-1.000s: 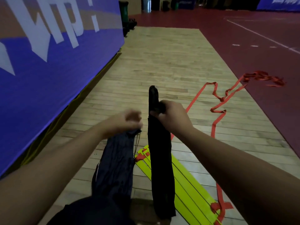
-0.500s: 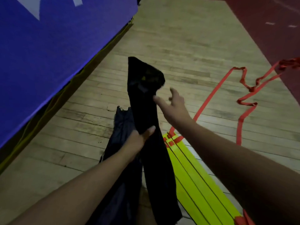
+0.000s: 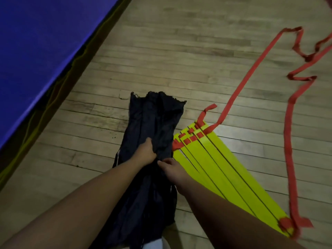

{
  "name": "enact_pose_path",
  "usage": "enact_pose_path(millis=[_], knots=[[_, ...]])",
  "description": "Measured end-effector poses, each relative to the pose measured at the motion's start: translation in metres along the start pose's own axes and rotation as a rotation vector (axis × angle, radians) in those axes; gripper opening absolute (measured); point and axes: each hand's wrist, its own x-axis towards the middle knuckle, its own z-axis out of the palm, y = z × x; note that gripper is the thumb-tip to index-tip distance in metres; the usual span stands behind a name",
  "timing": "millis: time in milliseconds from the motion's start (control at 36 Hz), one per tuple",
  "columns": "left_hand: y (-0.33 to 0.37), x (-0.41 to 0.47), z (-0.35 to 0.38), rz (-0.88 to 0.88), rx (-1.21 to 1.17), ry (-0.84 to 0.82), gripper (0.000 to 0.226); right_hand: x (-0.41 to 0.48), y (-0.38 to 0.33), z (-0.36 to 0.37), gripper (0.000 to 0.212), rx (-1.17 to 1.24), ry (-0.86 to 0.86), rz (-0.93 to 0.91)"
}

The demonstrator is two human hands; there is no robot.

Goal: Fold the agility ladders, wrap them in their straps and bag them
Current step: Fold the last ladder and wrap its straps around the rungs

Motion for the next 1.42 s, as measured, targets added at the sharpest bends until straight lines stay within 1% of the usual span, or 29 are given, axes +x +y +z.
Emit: enact_pose_path(millis=[56, 83, 139, 194, 222, 250, 278, 333, 361, 417, 444, 472, 500, 556, 583, 611, 667, 722, 778, 806, 889, 917, 1000, 1083, 1167, 1222, 1306, 1361, 1417], knots=[[0.007, 0.001, 0.008, 0.010, 0.039, 0.004, 0.047, 0.004, 0.007, -0.017, 0.030, 0.009, -0.004, 0.007], [0.011, 0.000, 0.010, 0.016, 0.066, 0.046, 0.053, 0.003, 0.008, -0.025, 0.027, 0.002, -0.010, 0.000], [0.025, -0.003, 0.020, 0.112, 0.229, 0.286, 0.068, 0.004, 0.016, -0.053, 0.026, -0.099, 0.040, -0.027], [0.043, -0.010, 0.029, 0.372, 0.366, 0.508, 0.063, 0.003, 0.024, -0.086, 0.029, -0.290, 0.141, -0.049], [0.054, -0.012, 0.037, 0.521, 0.370, 0.542, 0.055, 0.002, 0.029, -0.106, 0.030, -0.386, 0.203, -0.055], [0.066, -0.015, 0.050, 0.624, 0.350, 0.483, 0.047, 0.001, 0.038, -0.128, 0.033, -0.476, 0.266, -0.051], [0.073, -0.018, 0.060, 0.619, 0.304, 0.353, 0.041, 0.001, 0.044, -0.145, 0.037, -0.559, 0.318, -0.043], [0.086, -0.023, 0.086, 0.420, 0.223, 0.064, 0.040, -0.002, 0.060, -0.183, 0.044, -0.661, 0.417, 0.014], [0.088, -0.023, 0.099, 0.297, 0.210, -0.028, 0.044, -0.005, 0.067, -0.199, 0.046, -0.703, 0.458, 0.045], [0.086, -0.021, 0.116, 0.146, 0.189, -0.077, 0.053, -0.009, 0.079, -0.219, 0.051, -0.774, 0.483, 0.114], [0.086, -0.021, 0.122, 0.072, 0.123, -0.088, 0.058, -0.010, 0.085, -0.227, 0.055, -0.791, 0.466, 0.149], [0.088, -0.019, 0.129, -0.025, 0.027, -0.107, 0.062, -0.011, 0.091, -0.232, 0.060, -0.793, 0.443, 0.174], [0.088, -0.016, 0.133, -0.139, -0.123, -0.122, 0.059, -0.011, 0.095, -0.234, 0.063, -0.793, 0.423, 0.182], [0.093, -0.012, 0.143, -0.370, -0.496, -0.176, 0.034, -0.010, 0.104, -0.237, 0.065, -0.800, 0.425, 0.189], [0.095, -0.011, 0.147, -0.445, -0.651, -0.198, 0.027, -0.010, 0.107, -0.237, 0.064, -0.822, 0.436, 0.182], [0.096, -0.010, 0.150, -0.483, -0.738, -0.189, 0.026, -0.009, 0.110, -0.236, 0.063, -0.845, 0.447, 0.177], [0.094, -0.006, 0.157, -0.533, -0.820, -0.139, 0.028, -0.008, 0.114, -0.235, 0.055, -0.868, 0.468, 0.179], [0.091, -0.003, 0.166, -0.573, -0.820, -0.094, 0.024, -0.007, 0.120, -0.236, 0.040, -0.888, 0.486, 0.182], [0.091, -0.002, 0.177, -0.586, -0.779, -0.068, 0.014, -0.006, 0.126, -0.241, 0.029, -0.884, 0.470, 0.192], [0.087, -0.002, 0.178, -0.590, -0.763, -0.051, 0.011, -0.007, 0.125, -0.239, 0.024, -0.867, 0.445, 0.181], [0.086, -0.001, 0.184, -0.586, -0.748, -0.019, 0.017, -0.012, 0.127, -0.243, 0.004, -0.737, 0.380, 0.111], [0.088, -0.001, 0.184, -0.584, -0.769, -0.009, 0.018, -0.016, 0.127, -0.245, 0.005, -0.673, 0.366, 0.079], [0.099, -0.002, 0.183, -0.529, -0.877, -0.029, 0.021, -0.030, 0.121, -0.253, 0.013, -0.559, 0.365, 0.002], [0.122, -0.014, 0.178, -0.385, -0.910, -0.071, 0.025, -0.050, 0.107, -0.270, 0.009, -0.508, 0.366, -0.047], [0.150, -0.027, 0.166, -0.298, -0.984, -0.085, 0.020, -0.070, 0.090, -0.290, 0.008, -0.466, 0.393, -0.101], [0.171, -0.036, 0.152, -0.188, -0.992, -0.123, 0.020, -0.092, 0.073, -0.306, 0.015, -0.434, 0.418, -0.122], [0.205, -0.055, 0.119, -0.043, -1.002, -0.138, 0.022, -0.133, 0.042, -0.327, 0.004, -0.320, 0.475, -0.161], [0.229, -0.071, 0.093, 0.032, -1.045, -0.118, 0.019, -0.162, 0.021, -0.338, 0.015, -0.205, 0.540, -0.208], [0.255, -0.085, 0.065, 0.101, -1.077, -0.095, 0.023, -0.191, -0.001, -0.345, 0.028, -0.113, 0.567, -0.259]])
